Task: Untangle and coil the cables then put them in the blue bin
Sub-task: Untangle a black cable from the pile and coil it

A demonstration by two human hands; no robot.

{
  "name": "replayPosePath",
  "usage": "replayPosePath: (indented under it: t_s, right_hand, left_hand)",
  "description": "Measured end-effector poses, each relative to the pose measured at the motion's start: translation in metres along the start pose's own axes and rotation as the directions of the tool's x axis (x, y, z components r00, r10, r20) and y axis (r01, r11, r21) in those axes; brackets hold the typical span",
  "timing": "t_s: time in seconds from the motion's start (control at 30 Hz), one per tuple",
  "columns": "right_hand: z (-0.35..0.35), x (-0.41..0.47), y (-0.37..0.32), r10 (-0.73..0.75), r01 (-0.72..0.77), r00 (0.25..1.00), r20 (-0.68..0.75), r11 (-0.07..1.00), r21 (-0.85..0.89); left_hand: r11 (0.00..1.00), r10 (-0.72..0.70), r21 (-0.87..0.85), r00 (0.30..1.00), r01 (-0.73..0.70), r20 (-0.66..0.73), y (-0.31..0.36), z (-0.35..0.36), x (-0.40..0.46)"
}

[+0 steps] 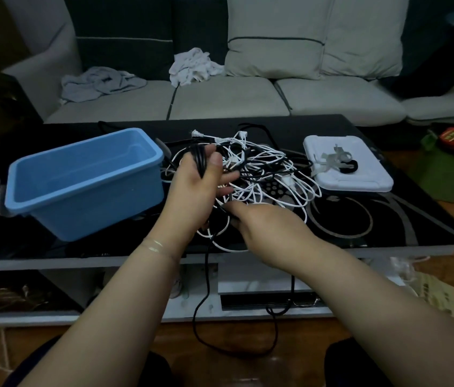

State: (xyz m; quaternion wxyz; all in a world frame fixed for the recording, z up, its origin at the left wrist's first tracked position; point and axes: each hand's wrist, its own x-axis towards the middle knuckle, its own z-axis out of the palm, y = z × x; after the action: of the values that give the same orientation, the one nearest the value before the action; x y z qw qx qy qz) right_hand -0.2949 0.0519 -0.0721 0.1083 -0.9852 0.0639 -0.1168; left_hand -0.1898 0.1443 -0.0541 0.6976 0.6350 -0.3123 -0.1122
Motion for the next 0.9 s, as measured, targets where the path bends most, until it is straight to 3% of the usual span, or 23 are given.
replayPosePath:
  t_s: [0.07, 0.13, 0.2, 0.37, 0.47, 0.53, 0.6, 0.63, 0.73, 0.8, 0.9]
  right_hand:
    - [-0.003, 0.000, -0.002, -0.057, 0.055, 0.997, -0.044, 0.997, -0.053]
    - [-0.005, 0.001, -0.004, -0.111, 0.105, 0.992, -0.068, 0.991, -0.086]
    - [-0.007, 0.001, -0.004, -0.158, 0.147, 0.983, -0.096, 0.983, -0.115]
    - [-0.012, -0.003, -0.004, -0.177, 0.145, 0.963, -0.205, 0.976, -0.163]
    - [-0.020, -0.001, 0.003, -0.025, -0.006, 0.960, -0.280, 0.994, -0.108]
    - [-0.025, 0.000, 0.011, 0.071, -0.096, 0.957, -0.283, 0.992, -0.078]
    - [-0.029, 0.001, 0.018, 0.130, -0.120, 0.974, -0.184, 0.991, 0.067]
    - [-0.032, 0.002, 0.021, 0.151, -0.121, 0.981, -0.119, 0.966, 0.226]
    - [-0.042, 0.003, 0.033, 0.148, -0.069, 0.988, -0.054, 0.712, 0.699]
    - [-0.045, 0.003, 0.041, 0.128, -0.032, 0.990, -0.052, 0.578, 0.816]
    - [-0.041, 0.005, 0.041, 0.169, -0.016, 0.981, -0.092, 0.545, 0.838]
  left_hand:
    - [0.973, 0.045, 0.225, 0.998, -0.053, 0.041, -0.001, -0.001, -0.001]
    - [0.875, 0.075, 0.472, 0.993, -0.109, 0.090, -0.003, -0.004, -0.001]
    - [0.781, 0.048, 0.612, 0.990, -0.122, 0.135, -0.003, -0.006, -0.004]
    - [0.775, -0.121, 0.622, 0.940, -0.111, 0.319, 0.009, 0.000, -0.014]
    - [0.842, -0.238, 0.536, 0.846, -0.065, 0.477, 0.012, -0.001, -0.016]
    - [0.866, -0.284, 0.500, 0.819, -0.004, 0.498, 0.014, -0.001, -0.016]
    - [0.872, -0.286, 0.489, 0.807, -0.004, 0.517, 0.017, -0.002, -0.014]
    - [0.884, -0.286, 0.468, 0.788, -0.003, 0.546, 0.018, -0.004, -0.013]
    - [0.920, -0.310, 0.387, 0.726, 0.066, 0.614, 0.022, -0.008, -0.015]
    - [0.936, -0.310, 0.333, 0.715, 0.114, 0.627, 0.020, -0.007, -0.017]
    - [0.953, -0.276, 0.276, 0.727, 0.123, 0.629, 0.018, -0.002, -0.018]
